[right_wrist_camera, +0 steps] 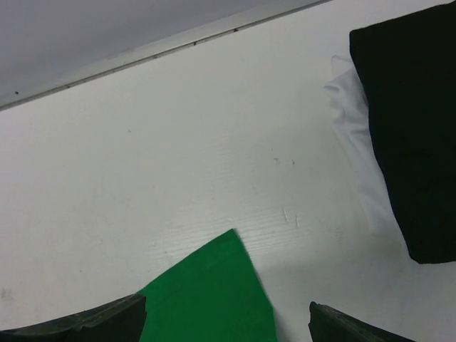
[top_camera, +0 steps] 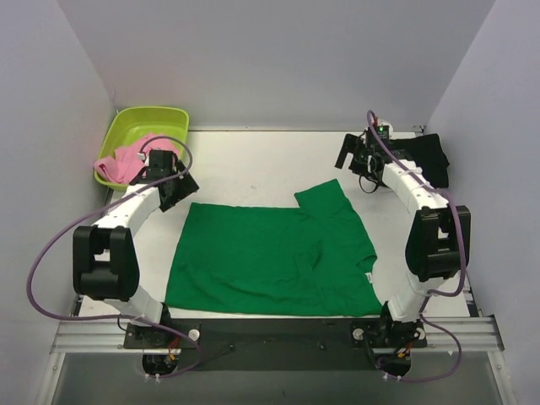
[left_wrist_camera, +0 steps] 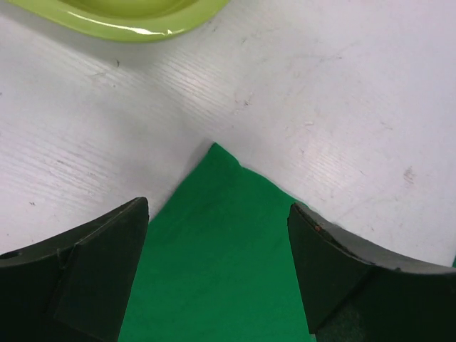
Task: Fold and stack the t-shirts
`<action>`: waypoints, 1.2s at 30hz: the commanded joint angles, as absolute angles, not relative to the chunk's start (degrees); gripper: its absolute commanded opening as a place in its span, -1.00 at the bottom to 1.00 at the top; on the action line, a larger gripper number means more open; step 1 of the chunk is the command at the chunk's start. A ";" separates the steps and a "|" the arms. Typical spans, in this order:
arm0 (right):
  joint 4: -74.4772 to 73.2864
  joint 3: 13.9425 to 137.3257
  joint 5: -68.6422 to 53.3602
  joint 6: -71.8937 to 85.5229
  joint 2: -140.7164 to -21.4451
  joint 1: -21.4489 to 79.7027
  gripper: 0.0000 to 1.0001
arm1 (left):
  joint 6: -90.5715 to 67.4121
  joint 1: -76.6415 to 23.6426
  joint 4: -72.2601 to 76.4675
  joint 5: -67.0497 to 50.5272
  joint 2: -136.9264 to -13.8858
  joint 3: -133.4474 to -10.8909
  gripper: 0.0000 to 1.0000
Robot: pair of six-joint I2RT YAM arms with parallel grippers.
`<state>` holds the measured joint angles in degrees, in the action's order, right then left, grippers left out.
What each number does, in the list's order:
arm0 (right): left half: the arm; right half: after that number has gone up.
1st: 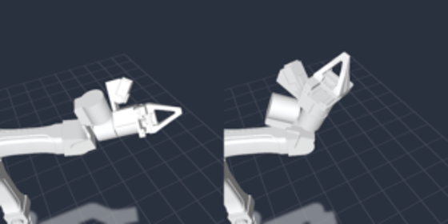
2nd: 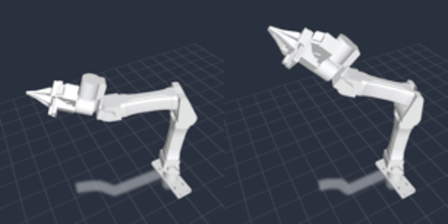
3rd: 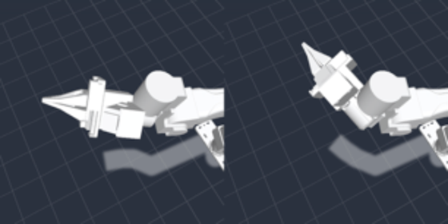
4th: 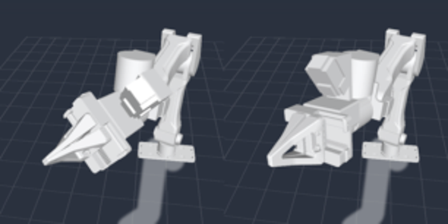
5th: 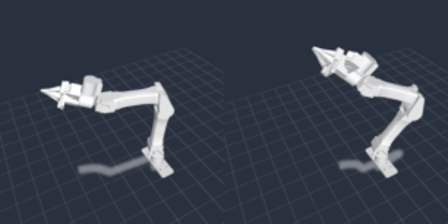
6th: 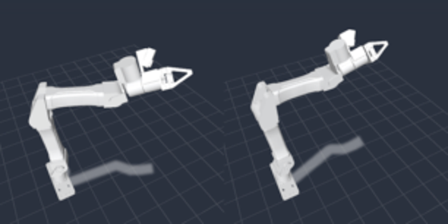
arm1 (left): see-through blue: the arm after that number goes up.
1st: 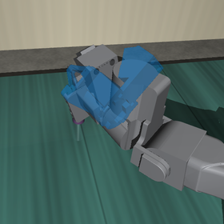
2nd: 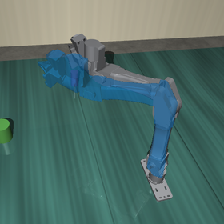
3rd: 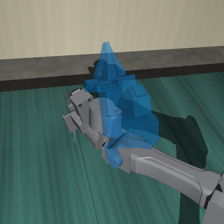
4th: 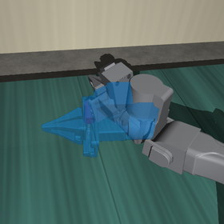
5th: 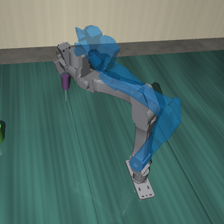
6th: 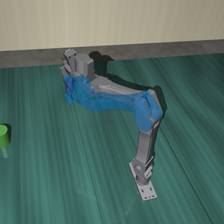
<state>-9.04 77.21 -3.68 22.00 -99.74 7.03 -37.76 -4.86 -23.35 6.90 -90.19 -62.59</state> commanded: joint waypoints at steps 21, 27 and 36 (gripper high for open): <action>-9.23 77.43 -9.84 20.04 -104.24 5.71 0.97 | -26.10 -1.32 -18.02 -5.89 -110.65 -72.42 0.17; -9.67 77.52 -9.49 20.21 -104.76 5.80 0.97 | -26.45 -1.41 -17.31 -6.68 -110.04 -71.02 0.12; -9.93 77.26 -9.93 20.92 -104.59 5.71 0.96 | -25.93 -2.28 -20.65 -4.57 -107.76 -69.35 0.05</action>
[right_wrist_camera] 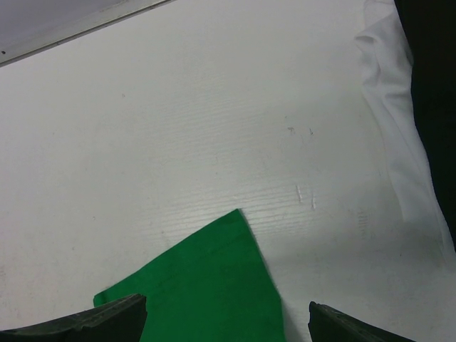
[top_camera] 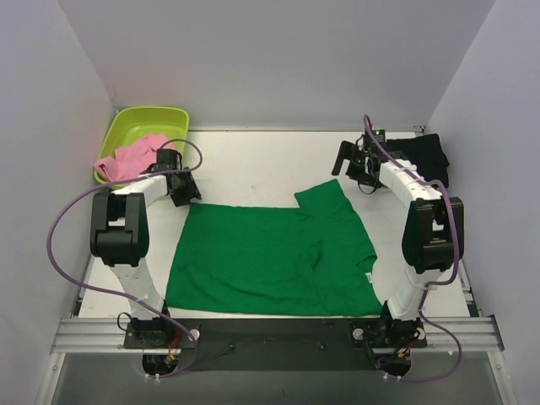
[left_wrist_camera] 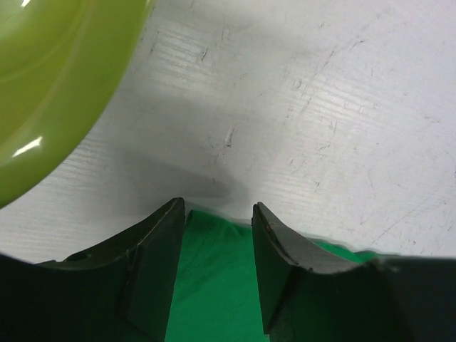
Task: Fold and stack the t-shirts
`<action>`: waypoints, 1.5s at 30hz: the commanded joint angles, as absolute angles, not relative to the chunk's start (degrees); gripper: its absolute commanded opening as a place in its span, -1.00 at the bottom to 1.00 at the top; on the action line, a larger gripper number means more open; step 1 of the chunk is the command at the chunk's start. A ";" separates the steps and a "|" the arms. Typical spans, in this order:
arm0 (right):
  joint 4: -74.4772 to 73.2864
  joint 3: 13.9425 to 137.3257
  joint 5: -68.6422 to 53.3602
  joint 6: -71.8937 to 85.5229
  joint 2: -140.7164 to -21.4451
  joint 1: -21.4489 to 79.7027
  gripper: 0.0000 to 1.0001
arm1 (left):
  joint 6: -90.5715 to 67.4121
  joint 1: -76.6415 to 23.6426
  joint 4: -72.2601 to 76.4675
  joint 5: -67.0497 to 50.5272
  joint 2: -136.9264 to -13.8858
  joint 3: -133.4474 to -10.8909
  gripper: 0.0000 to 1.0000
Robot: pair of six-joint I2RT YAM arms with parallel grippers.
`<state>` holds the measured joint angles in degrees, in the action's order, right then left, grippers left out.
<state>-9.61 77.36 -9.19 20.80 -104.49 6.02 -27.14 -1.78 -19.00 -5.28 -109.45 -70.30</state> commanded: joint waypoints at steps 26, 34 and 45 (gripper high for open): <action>-10.46 76.55 -9.76 21.45 -104.59 5.80 0.95 | -24.87 -2.55 -23.03 -3.52 -105.47 -66.88 -0.95; -12.66 79.71 -8.88 20.83 -108.36 5.45 0.94 | -25.57 -2.46 -22.76 -4.39 -104.77 -67.67 -1.00; -15.29 88.94 -9.58 21.80 -117.68 5.71 0.75 | -26.72 -2.02 -22.32 -5.97 -102.83 -66.80 -1.00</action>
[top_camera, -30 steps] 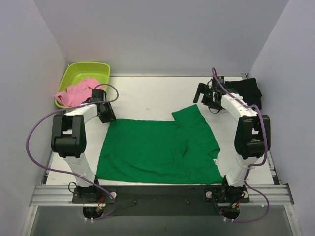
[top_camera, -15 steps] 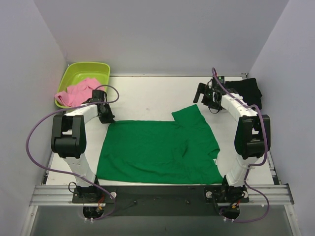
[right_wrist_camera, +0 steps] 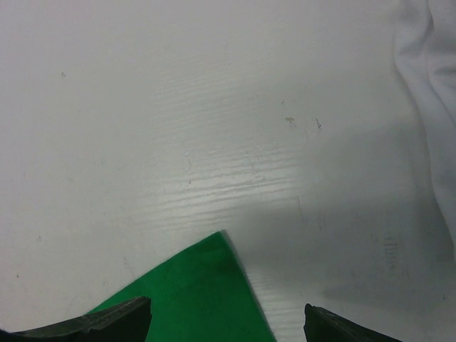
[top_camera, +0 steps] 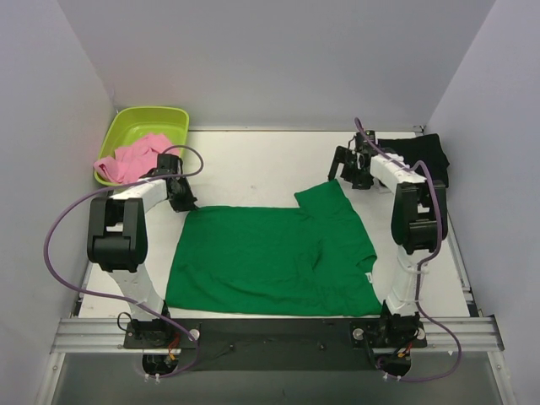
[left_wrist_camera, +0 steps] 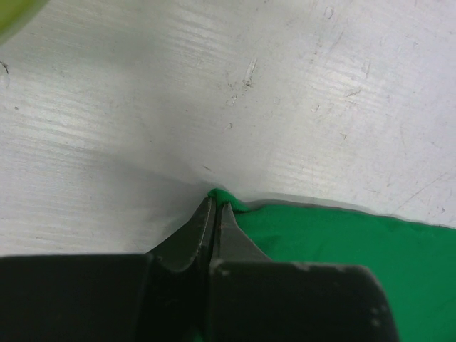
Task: Fold and stack the t-shirts
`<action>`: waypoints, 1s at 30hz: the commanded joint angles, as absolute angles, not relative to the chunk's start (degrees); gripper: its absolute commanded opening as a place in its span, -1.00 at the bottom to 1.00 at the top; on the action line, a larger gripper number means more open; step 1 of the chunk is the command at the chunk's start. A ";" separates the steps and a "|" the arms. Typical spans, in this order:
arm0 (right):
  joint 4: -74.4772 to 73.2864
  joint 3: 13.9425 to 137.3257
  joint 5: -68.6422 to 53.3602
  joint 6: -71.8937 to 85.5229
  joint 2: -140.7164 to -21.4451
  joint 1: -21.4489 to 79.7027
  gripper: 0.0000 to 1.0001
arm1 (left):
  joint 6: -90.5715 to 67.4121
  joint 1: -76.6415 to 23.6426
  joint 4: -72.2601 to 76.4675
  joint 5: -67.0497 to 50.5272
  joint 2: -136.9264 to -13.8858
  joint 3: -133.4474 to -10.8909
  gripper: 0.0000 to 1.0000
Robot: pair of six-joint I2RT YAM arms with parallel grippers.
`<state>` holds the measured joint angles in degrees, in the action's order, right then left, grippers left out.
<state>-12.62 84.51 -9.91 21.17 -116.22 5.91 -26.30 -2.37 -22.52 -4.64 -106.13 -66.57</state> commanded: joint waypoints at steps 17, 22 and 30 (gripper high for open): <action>-19.16 97.91 -9.05 21.71 -126.74 9.49 0.44 | -27.07 -1.76 -22.68 -6.06 -102.48 -66.71 -1.00; -19.69 97.91 -7.91 21.18 -127.00 10.46 0.35 | -27.16 -1.49 -22.76 -6.15 -102.57 -66.80 -1.00; -20.39 97.12 -6.51 20.74 -127.00 10.55 -0.06 | -27.25 -1.41 -22.76 -6.33 -102.04 -66.36 -1.00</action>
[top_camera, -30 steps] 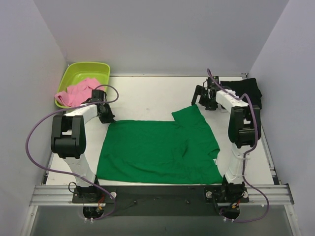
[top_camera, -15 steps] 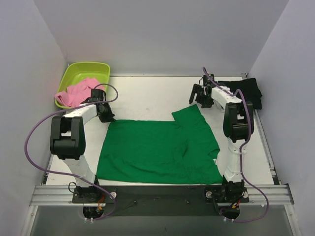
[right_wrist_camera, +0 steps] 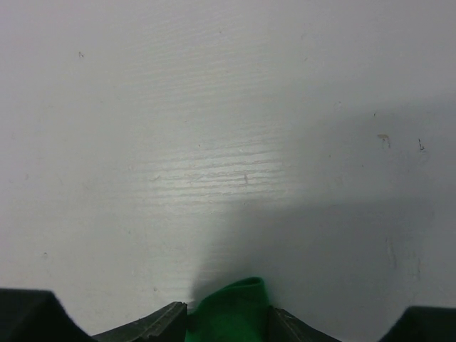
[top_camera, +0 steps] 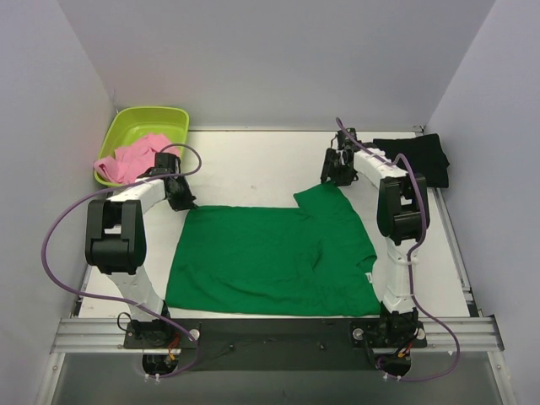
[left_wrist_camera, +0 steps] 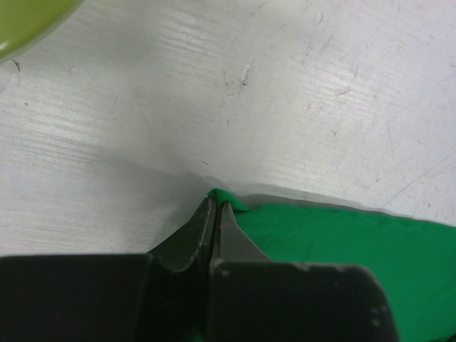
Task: Fold and stack the t-shirts
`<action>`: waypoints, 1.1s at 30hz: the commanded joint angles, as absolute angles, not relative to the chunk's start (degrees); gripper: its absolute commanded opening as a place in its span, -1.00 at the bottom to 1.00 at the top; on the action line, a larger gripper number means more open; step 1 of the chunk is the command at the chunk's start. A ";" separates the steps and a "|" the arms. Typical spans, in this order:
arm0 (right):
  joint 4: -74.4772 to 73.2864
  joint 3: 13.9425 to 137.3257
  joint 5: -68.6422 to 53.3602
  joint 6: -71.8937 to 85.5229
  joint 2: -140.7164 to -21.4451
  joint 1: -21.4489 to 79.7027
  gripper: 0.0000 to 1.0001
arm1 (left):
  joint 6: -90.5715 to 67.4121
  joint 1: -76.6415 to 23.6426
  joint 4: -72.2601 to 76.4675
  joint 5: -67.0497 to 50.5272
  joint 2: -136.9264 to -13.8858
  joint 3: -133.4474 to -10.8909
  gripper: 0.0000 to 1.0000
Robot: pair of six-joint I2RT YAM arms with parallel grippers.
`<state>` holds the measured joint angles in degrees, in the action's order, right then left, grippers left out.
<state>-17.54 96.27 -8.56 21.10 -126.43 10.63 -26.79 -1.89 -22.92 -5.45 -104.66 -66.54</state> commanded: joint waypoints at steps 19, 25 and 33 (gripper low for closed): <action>-20.74 94.93 -1.68 19.51 -122.62 10.90 -1.00 | -27.51 -1.41 -22.94 -5.71 -100.64 -66.27 -1.00; -18.90 90.27 1.22 18.02 -113.31 11.43 -1.00 | -27.42 -1.32 -23.11 -5.97 -98.44 -66.80 -1.00; -18.46 80.18 3.25 17.31 -97.15 11.42 -1.00 | -27.07 -1.05 -25.31 -5.18 -93.35 -67.33 -1.00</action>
<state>-18.24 84.03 0.25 18.15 -106.59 10.98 -26.98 -1.69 -24.25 -5.43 -98.08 -66.19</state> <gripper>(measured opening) 0.034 0.026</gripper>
